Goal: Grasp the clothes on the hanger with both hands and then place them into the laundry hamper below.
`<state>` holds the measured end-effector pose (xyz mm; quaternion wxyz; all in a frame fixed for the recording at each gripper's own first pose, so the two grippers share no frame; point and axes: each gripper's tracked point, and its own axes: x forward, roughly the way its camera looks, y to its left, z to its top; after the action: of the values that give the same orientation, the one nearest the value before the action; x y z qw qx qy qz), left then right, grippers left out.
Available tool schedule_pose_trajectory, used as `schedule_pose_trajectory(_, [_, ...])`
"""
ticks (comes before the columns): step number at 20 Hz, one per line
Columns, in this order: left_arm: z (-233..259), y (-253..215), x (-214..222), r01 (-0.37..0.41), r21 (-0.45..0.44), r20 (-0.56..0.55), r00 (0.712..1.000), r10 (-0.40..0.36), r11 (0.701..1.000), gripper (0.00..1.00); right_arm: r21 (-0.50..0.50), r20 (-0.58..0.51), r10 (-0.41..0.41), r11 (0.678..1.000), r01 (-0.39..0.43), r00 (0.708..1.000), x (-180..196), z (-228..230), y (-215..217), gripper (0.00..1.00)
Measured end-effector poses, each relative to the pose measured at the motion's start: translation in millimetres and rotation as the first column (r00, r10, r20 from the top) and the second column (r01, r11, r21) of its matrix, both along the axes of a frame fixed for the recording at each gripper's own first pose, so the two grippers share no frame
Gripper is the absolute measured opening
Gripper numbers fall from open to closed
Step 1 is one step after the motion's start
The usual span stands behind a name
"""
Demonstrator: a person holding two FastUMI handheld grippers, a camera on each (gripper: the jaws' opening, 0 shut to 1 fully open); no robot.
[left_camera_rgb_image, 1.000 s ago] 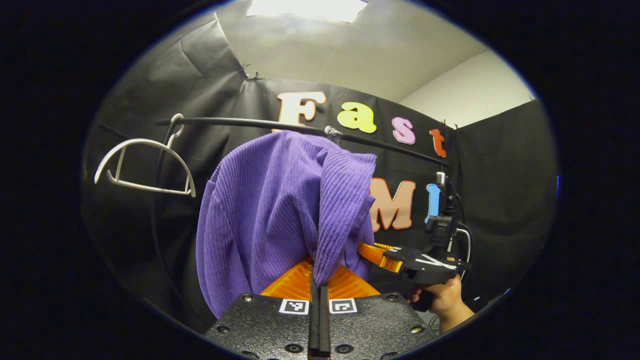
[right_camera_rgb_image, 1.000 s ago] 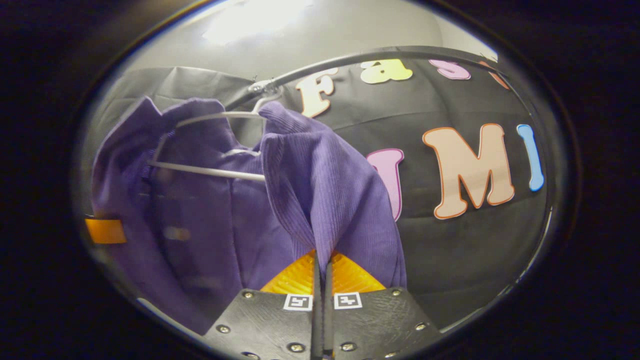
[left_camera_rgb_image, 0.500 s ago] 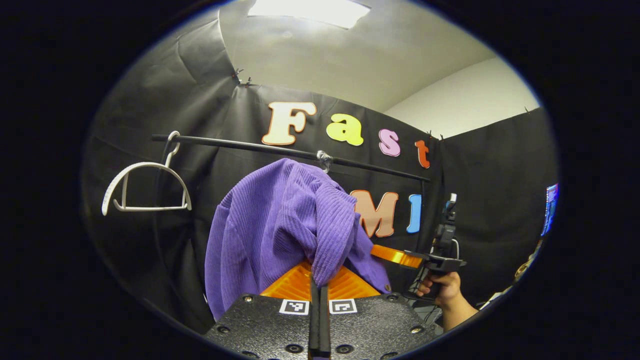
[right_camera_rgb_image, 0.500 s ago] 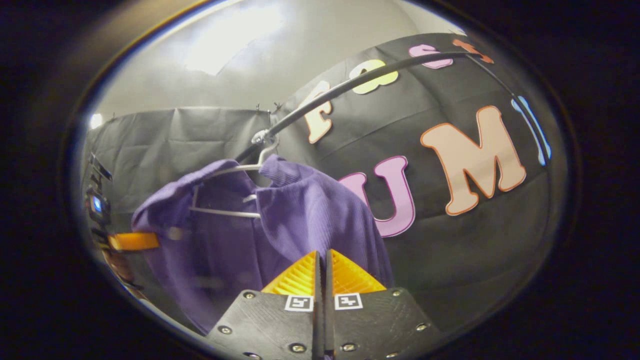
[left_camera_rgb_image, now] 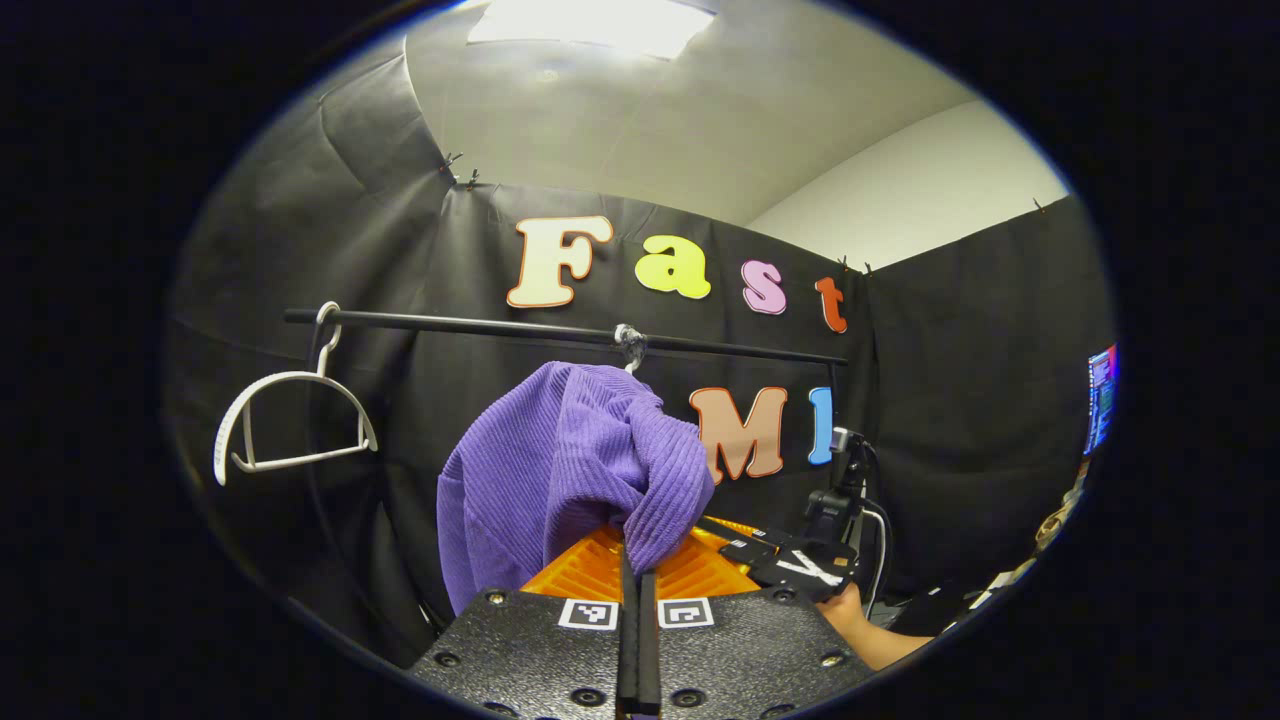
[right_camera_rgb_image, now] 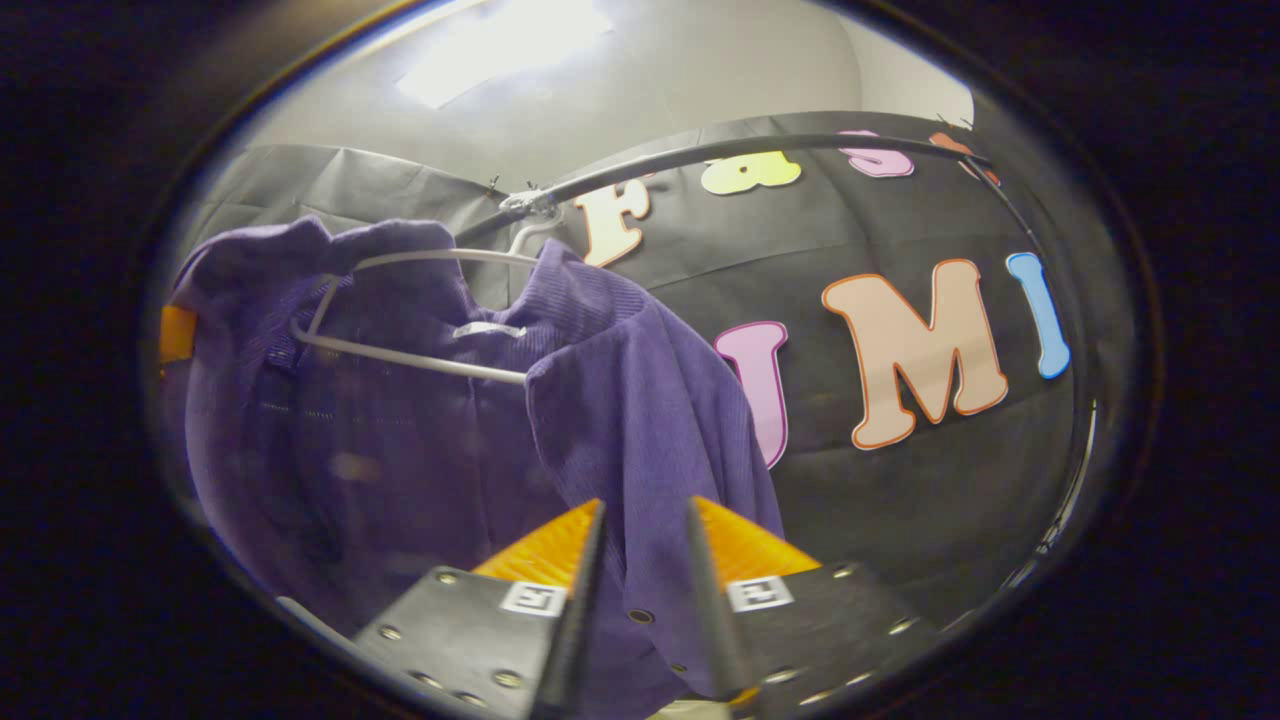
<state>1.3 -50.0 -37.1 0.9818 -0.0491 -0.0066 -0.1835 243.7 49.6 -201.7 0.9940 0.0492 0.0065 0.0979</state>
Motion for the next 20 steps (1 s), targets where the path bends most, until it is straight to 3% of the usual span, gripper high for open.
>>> schedule_pose_trajectory(2, [2.1, 4.6, -2.5, -0.005, -0.008, 0.000, 1.000, 0.005, 1.000, 0.02, -0.001, 0.010, -0.029, 1.000, 0.029, 1.000, 3.0, 0.2, 14.4, 0.85])
schedule_pose_trajectory(3, [4.9, 7.0, -4.1, -0.005, -0.013, 0.003, 1.000, 0.005, 1.000, 0.02, -0.002, 0.023, -0.058, 0.998, 0.058, 0.998, 7.0, 0.6, 15.7, 0.82])
schedule_pose_trajectory(4, [5.4, 9.2, -5.7, -0.003, -0.018, 0.002, 1.000, 0.003, 1.000, 0.02, -0.010, 0.037, -0.112, 0.994, 0.112, 0.993, 10.7, 2.5, 14.4, 0.86])
schedule_pose_trajectory(6, [7.1, 15.1, -9.2, 0.003, -0.031, 0.001, 1.000, -0.003, 1.000, 0.00, -0.029, 0.075, -0.222, 0.974, 0.224, 0.972, 17.3, 12.7, 9.0, 1.00])
schedule_pose_trajectory(8, [8.5, 25.2, -10.4, 0.000, -0.031, -0.001, 1.000, 0.000, 1.000, 0.00, -0.098, 0.114, -0.352, 0.927, 0.363, 0.929, 23.7, 19.0, -12.4, 0.96])
schedule_pose_trajectory(11, [10.6, 40.5, -8.4, -0.008, -0.022, -0.010, 1.000, 0.007, 1.000, 0.00, -0.109, 0.159, -0.454, 0.875, 0.473, 0.877, 21.7, 42.1, -51.8, 0.97])
schedule_pose_trajectory(12, [12.1, 44.4, -7.6, -0.013, -0.015, -0.007, 1.000, 0.012, 1.000, 0.00, -0.084, 0.155, -0.492, 0.857, 0.508, 0.857, 22.5, 48.7, -71.7, 0.74])
schedule_pose_trajectory(13, [14.5, 48.0, -6.8, -0.017, -0.011, 0.000, 1.000, 0.017, 1.000, 0.00, -0.049, 0.149, -0.491, 0.863, 0.502, 0.858, 26.5, 56.4, -74.8, 0.52])
schedule_pose_trajectory(15, [19.0, 50.4, -5.5, -0.018, 0.002, 0.014, 1.000, 0.018, 1.000, 0.00, 0.009, 0.084, -0.457, 0.889, 0.458, 0.886, 48.8, 55.0, -72.5, 0.06])
schedule_pose_trajectory(16, [22.1, 51.6, -4.3, -0.021, 0.005, 0.021, 1.000, 0.021, 1.000, 0.00, 0.027, 0.029, -0.406, 0.914, 0.406, 0.913, 60.5, 46.4, -67.2, 0.05])
schedule_pose_trajectory(17, [25.8, 52.9, -3.0, -0.024, 0.010, 0.030, 0.999, 0.024, 1.000, 0.00, 0.029, -0.016, -0.340, 0.940, 0.340, 0.940, 73.3, 39.8, -62.2, 0.14])
schedule_pose_trajectory(18, [28.8, 55.9, -2.2, -0.033, 0.015, 0.040, 0.999, 0.033, 0.999, 0.00, 0.034, -0.033, -0.327, 0.944, 0.328, 0.944, 74.2, 42.6, -64.8, 0.15])
schedule_pose_trajectory(19, [33.4, 59.5, -1.4, -0.045, 0.022, 0.055, 0.998, 0.044, 0.999, 0.00, 0.060, -0.049, -0.313, 0.947, 0.315, 0.949, 81.0, 40.9, -74.2, 0.00])
schedule_pose_trajectory(20, [37.3, 65.7, -0.9, -0.064, 0.034, 0.071, 0.996, 0.061, 0.997, 0.00, 0.082, -0.072, -0.273, 0.957, 0.278, 0.959, 88.9, 39.4, -72.7, 0.05])
